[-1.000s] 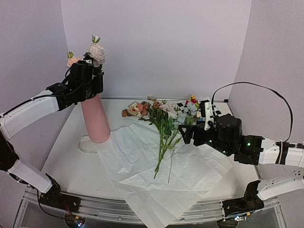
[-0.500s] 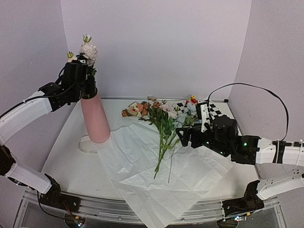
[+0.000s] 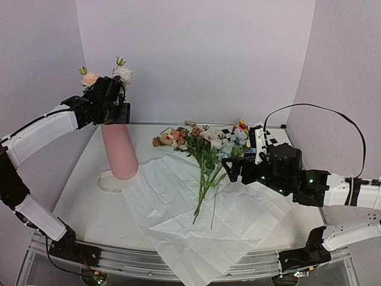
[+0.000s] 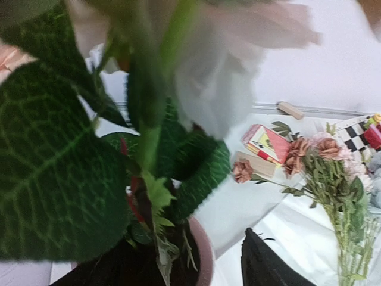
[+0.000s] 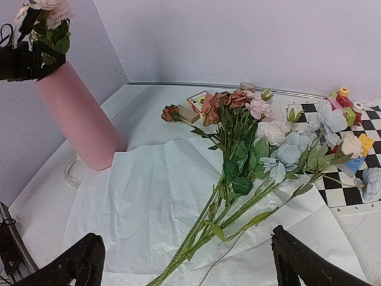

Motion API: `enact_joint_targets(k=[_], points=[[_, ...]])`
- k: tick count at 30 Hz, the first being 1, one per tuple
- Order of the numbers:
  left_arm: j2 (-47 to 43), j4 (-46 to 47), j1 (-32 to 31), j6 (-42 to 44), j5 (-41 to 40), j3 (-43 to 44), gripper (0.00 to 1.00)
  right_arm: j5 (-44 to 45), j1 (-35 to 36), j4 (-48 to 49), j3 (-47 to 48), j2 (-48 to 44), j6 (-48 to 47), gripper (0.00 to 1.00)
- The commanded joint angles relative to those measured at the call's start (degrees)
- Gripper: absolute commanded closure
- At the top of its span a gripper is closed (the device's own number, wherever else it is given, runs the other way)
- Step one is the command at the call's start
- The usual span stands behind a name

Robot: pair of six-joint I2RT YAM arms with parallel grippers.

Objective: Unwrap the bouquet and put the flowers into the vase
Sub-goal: Insert the fake flower into the vase.

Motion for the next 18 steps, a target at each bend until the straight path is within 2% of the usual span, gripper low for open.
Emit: enact_joint_targets(k=[1, 6, 13, 18], points=[[-4.1, -4.5, 0.2, -3.1, 5.0, 3.6, 0.31, 0.5, 0.2, 0.7, 0.5, -0.8, -0.1, 0.02], [-6.8, -5.2, 0.2, -3.8, 10.1, 3.5, 0.22, 0.0, 0.2, 0.7, 1.4, 0.8, -0.1, 0.02], [-6.3, -12.2, 0.2, -9.5, 18.0, 6.0, 0.20, -0.7, 0.2, 0.8, 2.0, 1.5, 0.0, 0.02], [-6.6, -15.7, 0.2, -11.4, 20.5, 2.5, 0.15, -0.9, 0.2, 0.8, 1.8, 1.2, -0.2, 0.02]])
